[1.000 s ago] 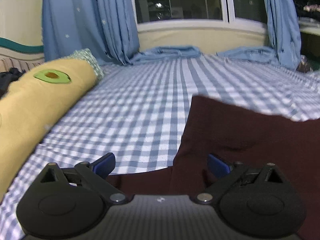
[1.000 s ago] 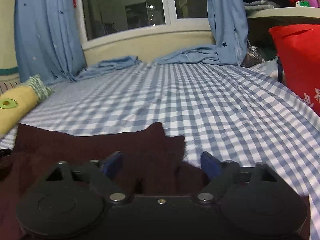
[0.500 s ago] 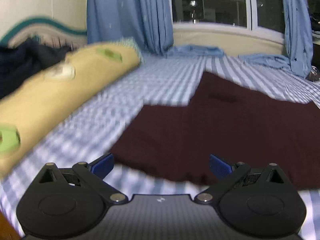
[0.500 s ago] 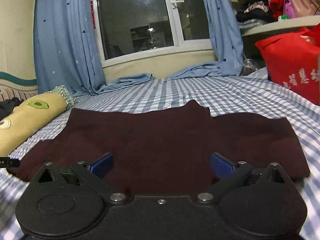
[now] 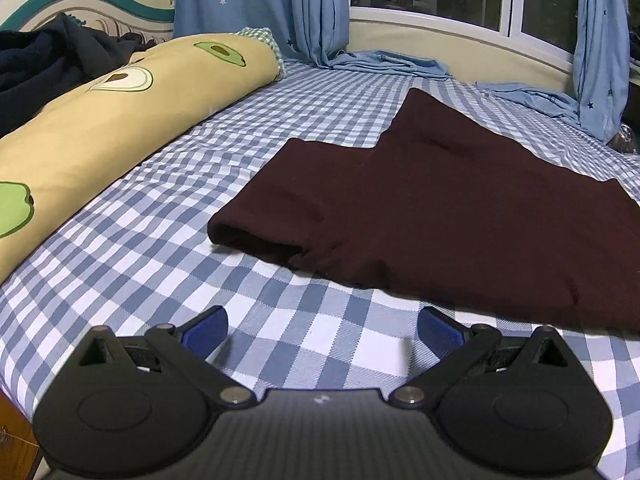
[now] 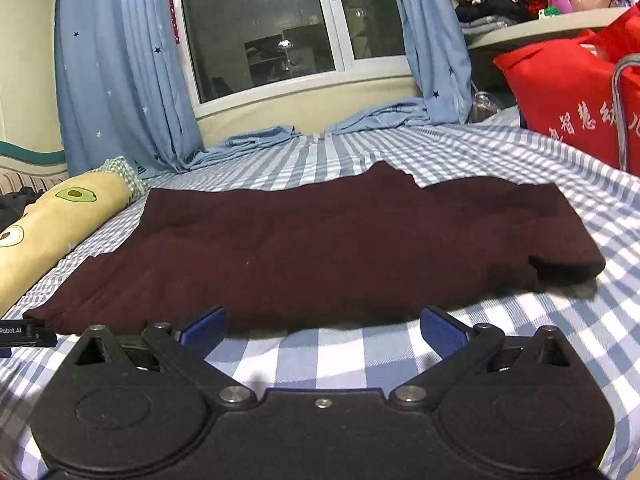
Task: Fold small clothes
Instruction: 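Smooth the folded sweatshirt with both tools, then hold them above it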
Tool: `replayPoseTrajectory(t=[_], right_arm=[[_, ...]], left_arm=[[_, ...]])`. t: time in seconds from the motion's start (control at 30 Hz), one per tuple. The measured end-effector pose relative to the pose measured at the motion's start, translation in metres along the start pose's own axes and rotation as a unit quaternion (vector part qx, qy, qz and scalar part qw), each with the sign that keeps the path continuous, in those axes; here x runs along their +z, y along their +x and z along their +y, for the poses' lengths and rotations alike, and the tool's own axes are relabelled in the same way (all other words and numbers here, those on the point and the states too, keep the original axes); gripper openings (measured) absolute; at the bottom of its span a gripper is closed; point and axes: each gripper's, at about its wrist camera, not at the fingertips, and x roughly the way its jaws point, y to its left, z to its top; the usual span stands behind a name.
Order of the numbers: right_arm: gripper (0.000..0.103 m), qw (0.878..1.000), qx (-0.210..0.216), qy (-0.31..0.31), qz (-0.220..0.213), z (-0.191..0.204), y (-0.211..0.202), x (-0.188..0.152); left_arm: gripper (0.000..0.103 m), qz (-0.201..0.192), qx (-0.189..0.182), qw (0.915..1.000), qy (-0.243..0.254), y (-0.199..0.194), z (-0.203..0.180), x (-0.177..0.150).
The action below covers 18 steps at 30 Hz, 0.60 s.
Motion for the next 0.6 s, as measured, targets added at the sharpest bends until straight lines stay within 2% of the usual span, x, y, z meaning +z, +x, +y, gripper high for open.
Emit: replayPoseTrajectory(t=[0.6], right_arm=[[0.102,1.0,0.008,-0.001,0.016,0.0038,0.0102,-0.0028]], left_arm=[[0.103,0.013,0.003,0.9999,-0.001,0.0084,-0.0014,-0.0011]])
